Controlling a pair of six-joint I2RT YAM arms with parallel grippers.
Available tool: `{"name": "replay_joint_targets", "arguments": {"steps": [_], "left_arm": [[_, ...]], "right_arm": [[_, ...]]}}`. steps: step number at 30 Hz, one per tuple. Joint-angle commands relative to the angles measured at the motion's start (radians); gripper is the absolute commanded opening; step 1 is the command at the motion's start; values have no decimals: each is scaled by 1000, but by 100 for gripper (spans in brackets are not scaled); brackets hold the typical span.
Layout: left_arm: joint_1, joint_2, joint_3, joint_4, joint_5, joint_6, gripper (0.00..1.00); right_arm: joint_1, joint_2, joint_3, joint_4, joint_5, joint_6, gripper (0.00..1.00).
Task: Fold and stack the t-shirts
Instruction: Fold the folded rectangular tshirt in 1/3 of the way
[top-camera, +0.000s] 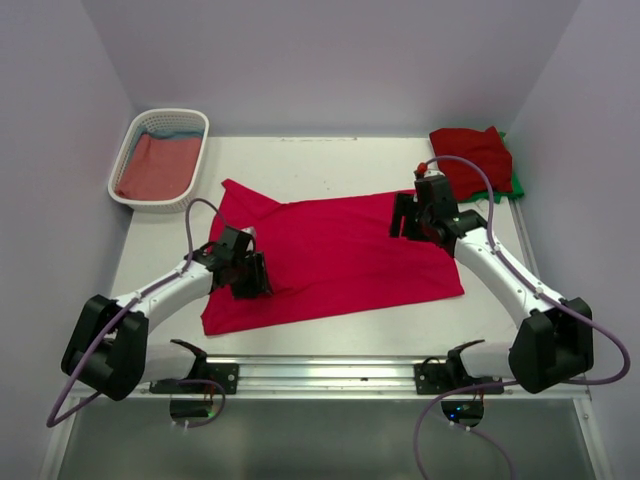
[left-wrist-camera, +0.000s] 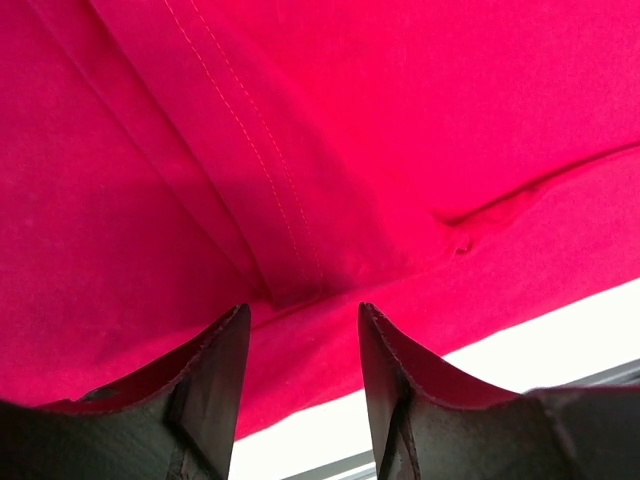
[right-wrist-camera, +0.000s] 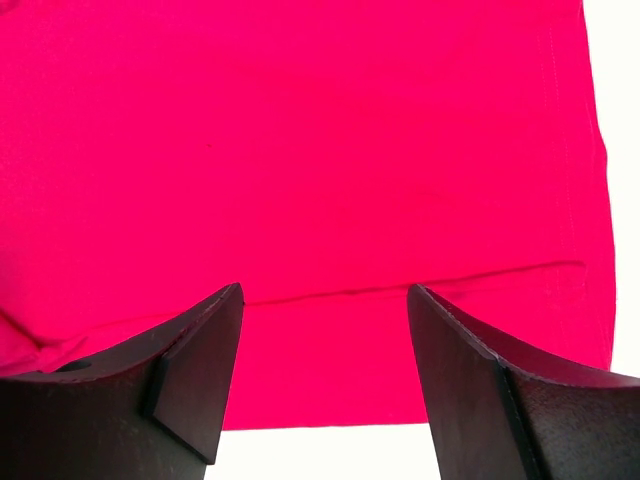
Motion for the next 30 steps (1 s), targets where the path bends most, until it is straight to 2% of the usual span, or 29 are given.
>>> {"name": "replay_joint_targets", "arguments": {"steps": [1, 5, 13, 15, 18, 20, 30], "left_arm": [[-5, 3, -4, 74, -53, -7, 49], [-5, 26, -7, 105, -50, -1, 40], [-6, 36, -1, 107, -53, 8, 38], [-6, 36, -2, 108, -53, 8, 31], [-6, 33, -2, 108, -47, 11, 10], [-6, 28, 1, 104, -45, 11, 0], [-20, -58, 50, 36, -78, 14, 0]], "right_arm": [[-3, -34, -6, 17, 10, -2, 70], [-4, -36, -3, 16, 8, -4, 68], [-4, -37, -3, 14, 7, -4, 66], [-3, -42, -5, 14, 8, -5, 66], [-4, -42, -9, 17, 11, -4, 65], [-3, -42, -8, 16, 14, -4, 65], [-3, -40, -8, 19, 7, 2, 64]]}}
